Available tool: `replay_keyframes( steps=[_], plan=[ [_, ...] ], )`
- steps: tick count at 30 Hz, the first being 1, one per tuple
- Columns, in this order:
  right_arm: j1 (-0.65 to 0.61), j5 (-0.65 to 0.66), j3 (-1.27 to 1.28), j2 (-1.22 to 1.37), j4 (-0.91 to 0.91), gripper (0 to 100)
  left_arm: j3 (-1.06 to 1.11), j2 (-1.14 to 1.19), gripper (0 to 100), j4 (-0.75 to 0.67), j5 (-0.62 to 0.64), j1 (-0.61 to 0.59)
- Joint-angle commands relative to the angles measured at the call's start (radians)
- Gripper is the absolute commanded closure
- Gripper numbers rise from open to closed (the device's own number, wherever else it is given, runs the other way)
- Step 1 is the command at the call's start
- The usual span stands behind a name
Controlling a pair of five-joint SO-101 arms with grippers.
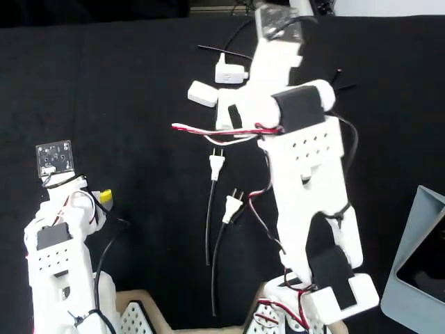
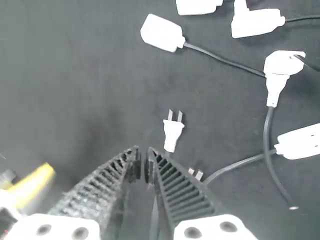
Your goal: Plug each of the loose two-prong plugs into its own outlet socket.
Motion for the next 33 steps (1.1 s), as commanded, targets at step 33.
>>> replay_keyframes(
  steps=[33],
  plan=[
    [-0.094,0.789,0.820,0.289,-0.674,98.6,0.007,-0.018,71,-0.018,0.003,-0.002]
  ],
)
